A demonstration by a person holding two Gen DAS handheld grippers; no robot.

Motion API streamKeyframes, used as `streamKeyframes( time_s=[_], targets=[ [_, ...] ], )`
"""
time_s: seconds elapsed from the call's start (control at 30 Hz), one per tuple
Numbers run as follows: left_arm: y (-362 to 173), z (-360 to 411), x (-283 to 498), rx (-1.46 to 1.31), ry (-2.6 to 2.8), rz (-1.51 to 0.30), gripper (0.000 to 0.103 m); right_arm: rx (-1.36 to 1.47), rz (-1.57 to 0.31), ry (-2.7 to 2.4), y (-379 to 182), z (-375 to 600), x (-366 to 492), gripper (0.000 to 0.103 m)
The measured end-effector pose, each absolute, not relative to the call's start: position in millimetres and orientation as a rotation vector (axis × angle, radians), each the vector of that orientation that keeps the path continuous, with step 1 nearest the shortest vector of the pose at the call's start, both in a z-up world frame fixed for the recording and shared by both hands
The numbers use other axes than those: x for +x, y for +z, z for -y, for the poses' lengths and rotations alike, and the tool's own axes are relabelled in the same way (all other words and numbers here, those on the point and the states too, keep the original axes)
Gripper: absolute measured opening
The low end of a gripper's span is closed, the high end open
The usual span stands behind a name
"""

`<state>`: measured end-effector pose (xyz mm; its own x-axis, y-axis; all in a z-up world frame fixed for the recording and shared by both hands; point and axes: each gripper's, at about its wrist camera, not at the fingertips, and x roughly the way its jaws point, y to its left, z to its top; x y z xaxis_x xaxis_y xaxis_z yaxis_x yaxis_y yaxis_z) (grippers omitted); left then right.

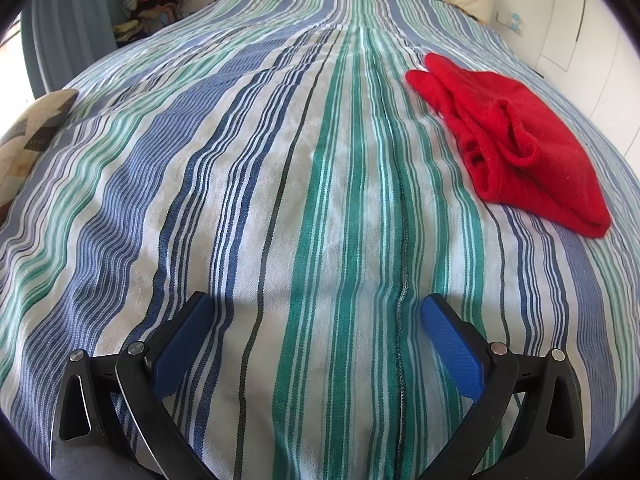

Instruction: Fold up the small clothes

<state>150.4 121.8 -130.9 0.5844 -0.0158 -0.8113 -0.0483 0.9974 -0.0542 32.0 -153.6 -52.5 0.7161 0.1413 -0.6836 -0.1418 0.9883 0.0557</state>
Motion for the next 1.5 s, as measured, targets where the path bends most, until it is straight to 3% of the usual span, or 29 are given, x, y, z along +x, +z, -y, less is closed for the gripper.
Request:
streamKeyframes(
  time_s=[0.23,0.47,0.57,0.7,0.73,0.83,0.9,0.93,1.0,1.07,1.3,1.33,1.37,1.4,1.43,1.5],
  targets=[
    [-114,-126,146,-0.110,0.023,-0.928,0.099,0.008,-0.803,0.185,-63,149,36,0.091],
    [-38,-110,152,-0.333,-0.191,-0.773,0.097,0.067,-0.828,0.204,-70,161,58,0.091],
    [-22,-72,169,-0.286,-0.295,-0.725,0.097,0.125,-0.815,0.212,-66,170,91,0.091],
    [-43,-32,213,-0.139,-0.293,-0.763,0.097,0.206,-0.777,0.238,-54,172,144,0.091],
    [-56,-28,227,-0.121,-0.256,-0.811,0.095,0.222,-0.776,0.249,-53,171,158,0.091],
    [-100,-40,268,-0.120,-0.158,-1.037,0.072,0.252,-0.798,0.270,-54,168,195,0.091],
    [-103,-60,270,-0.231,-0.204,-1.059,0.072,0.276,-0.830,0.284,-60,168,213,0.091],
    [-94,-69,266,-0.265,-0.212,-1.034,0.072,0.291,-0.850,0.296,-65,169,221,0.091],
    [-74,-85,261,-0.353,-0.262,-0.947,0.089,0.327,-0.879,0.319,-75,172,235,0.091],
    [-65,-96,267,-0.430,-0.310,-0.881,0.099,0.389,-0.882,0.366,-87,177,250,0.091],
    [-118,-58,326,-0.374,-0.337,-1.107,0.098,0.647,-0.966,0.436,-152,180,322,0.092],
    [-119,-54,327,-0.359,-0.346,-1.099,0.090,0.643,-0.970,0.433,-155,175,326,0.088],
    [-119,-48,328,-0.345,-0.374,-1.104,0.045,0.615,-0.978,0.442,-155,167,329,0.067],
    [-122,-43,332,-0.367,-0.421,-1.144,0.025,0.577,-1.009,0.451,-155,158,334,0.052],
    [-119,-44,334,-0.387,-0.404,-1.154,0.025,0.539,-1.039,0.436,-154,152,337,0.041],
    [-99,-45,332,-0.389,-0.411,-1.103,0.023,0.457,-1.026,0.403,-140,142,337,0.034]
  ],
)
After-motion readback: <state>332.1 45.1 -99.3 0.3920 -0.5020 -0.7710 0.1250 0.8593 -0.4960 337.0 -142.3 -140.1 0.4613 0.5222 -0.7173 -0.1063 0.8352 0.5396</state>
